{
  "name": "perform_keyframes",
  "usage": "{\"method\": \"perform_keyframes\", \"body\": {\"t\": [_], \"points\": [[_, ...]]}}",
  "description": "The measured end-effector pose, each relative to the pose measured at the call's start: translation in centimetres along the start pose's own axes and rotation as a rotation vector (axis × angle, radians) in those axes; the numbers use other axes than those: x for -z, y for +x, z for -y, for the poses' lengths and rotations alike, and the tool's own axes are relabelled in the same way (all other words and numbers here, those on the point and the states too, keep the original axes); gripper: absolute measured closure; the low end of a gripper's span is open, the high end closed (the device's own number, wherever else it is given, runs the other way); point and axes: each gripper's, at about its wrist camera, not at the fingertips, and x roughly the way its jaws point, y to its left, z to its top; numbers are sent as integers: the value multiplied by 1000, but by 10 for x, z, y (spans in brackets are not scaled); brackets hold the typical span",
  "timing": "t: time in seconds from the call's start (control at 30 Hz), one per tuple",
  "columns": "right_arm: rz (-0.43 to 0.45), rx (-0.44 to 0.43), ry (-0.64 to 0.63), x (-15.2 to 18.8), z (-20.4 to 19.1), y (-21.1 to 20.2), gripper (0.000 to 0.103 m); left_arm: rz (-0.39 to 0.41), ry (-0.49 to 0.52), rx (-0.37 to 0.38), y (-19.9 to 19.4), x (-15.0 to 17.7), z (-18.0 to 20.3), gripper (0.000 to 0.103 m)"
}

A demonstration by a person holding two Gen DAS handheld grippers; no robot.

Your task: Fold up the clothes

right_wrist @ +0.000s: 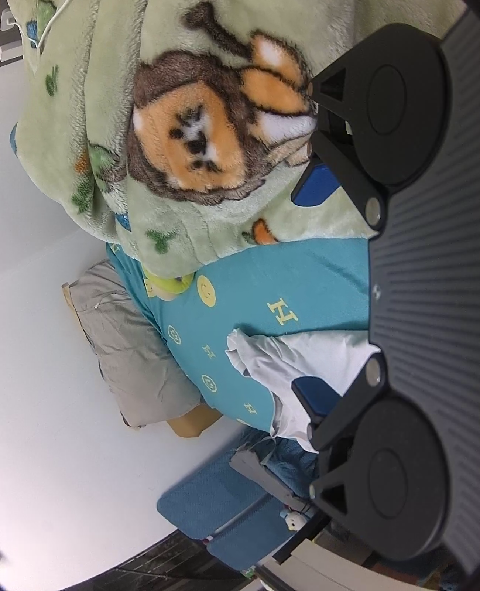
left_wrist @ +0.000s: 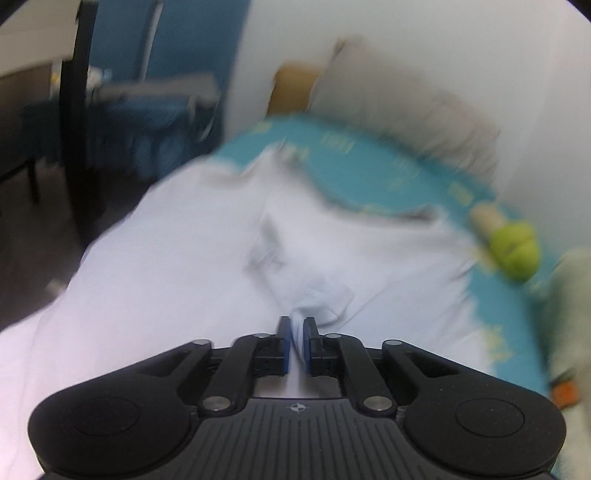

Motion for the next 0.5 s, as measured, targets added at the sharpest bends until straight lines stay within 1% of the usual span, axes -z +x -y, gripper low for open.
{"method": "perform_keyframes", "body": {"t": [0.03, 0.07, 0.1, 0.13, 0.23, 0.3, 0.37, 0.5], "points": [[-4, 0, -7, 1, -1, 1, 3, -19, 3, -8, 2, 0, -4, 87], [-7, -3, -18, 2, -3, 1, 3, -14, 6, -13, -4, -2, -6, 79], [-10, -5, -29, 3, -6, 2, 3, -15, 10, -23, -13, -4, -7, 60], [-15, -14, -40, 4, -8, 2, 3, -11, 22, -22, -25, -5, -7, 48], [-28, -43, -76, 8, -16, 4, 3, 9, 101, 13, -70, -4, -3, 45], [-31, -62, -104, 10, -22, 2, 3, 11, 129, 39, -108, 7, -3, 40], [-32, -80, -129, 12, -27, -1, 3, 13, 157, 65, -147, 17, -2, 39], [-31, -111, -171, 17, -36, -12, 3, 15, 162, 136, -218, 53, -8, 34]]}}
